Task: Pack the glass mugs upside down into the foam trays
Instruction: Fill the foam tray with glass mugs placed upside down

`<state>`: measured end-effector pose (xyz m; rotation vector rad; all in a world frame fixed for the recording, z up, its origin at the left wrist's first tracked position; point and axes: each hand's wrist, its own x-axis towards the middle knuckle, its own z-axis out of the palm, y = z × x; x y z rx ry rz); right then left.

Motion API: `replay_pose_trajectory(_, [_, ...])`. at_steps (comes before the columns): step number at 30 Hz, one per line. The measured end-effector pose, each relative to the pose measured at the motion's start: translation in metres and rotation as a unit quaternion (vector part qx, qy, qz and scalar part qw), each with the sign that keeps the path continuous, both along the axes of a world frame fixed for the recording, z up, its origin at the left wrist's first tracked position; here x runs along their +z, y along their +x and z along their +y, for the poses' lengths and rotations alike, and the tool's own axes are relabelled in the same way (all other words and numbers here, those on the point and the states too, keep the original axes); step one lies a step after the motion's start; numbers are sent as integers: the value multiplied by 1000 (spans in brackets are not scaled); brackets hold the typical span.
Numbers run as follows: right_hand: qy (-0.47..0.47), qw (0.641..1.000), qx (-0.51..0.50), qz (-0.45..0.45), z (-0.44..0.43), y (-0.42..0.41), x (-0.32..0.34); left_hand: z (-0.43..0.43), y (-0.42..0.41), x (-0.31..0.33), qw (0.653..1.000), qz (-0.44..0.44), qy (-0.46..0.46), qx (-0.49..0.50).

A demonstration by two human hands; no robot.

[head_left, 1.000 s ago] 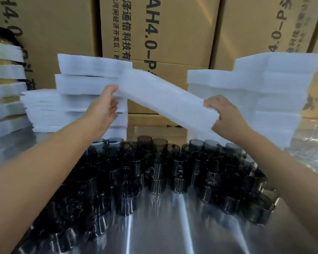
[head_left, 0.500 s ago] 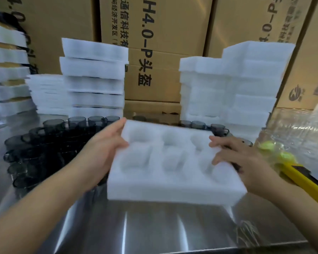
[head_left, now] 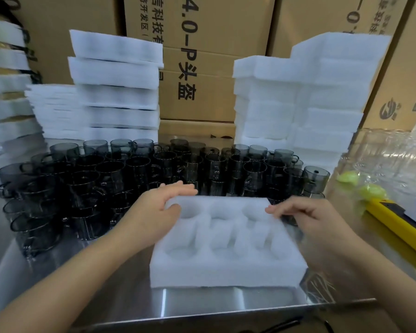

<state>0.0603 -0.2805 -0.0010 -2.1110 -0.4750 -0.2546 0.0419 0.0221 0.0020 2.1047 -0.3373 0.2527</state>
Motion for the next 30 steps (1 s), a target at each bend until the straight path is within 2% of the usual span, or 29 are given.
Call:
replay_pose_trajectory(4, [19,996,-70,-49,24,17,27,-6,27,11,973,-19,214,-86])
replay_pose_trajectory(7, [5,994,-105,-37,54,33,42,-22,53,17,948,-11,301,-104])
replay_pose_trajectory(11, [-59,995,-80,27,94,54,54,-34,79,18,945,10,314,-86])
replay_pose_trajectory(14, [-132,988,-70,35,113,65,46,-33,86,11,954,20,287,-81])
replay_pose_trajectory(16, [-140,986,-78,37,113,70,33,-32,86,6,955,36,287,-60])
replay_pose_trajectory(19, [-29,993,-111,29,102,74,21,-32,85,0,948,36,314,-28])
replay_pose_trajectory(21, [47,986,-161,-23,97,75,22,-33,84,-2,947,32,320,-13])
replay_pose_trajectory(22, [51,980,-186,-54,96,75,22,-34,84,-3,948,33,318,-8])
replay_pose_trajectory(24, [-3,968,-228,-104,97,74,21,-34,85,-5,951,36,308,-2])
replay_pose_trajectory(26, [-94,952,-268,-116,94,73,18,-34,86,-7,957,38,287,0])
replay_pose_trajectory(28, [-174,938,-292,-70,90,73,16,-32,88,-8,962,39,272,-2])
replay_pose_trajectory(30, [-211,934,-287,-22,87,74,15,-31,89,-7,965,38,258,-12])
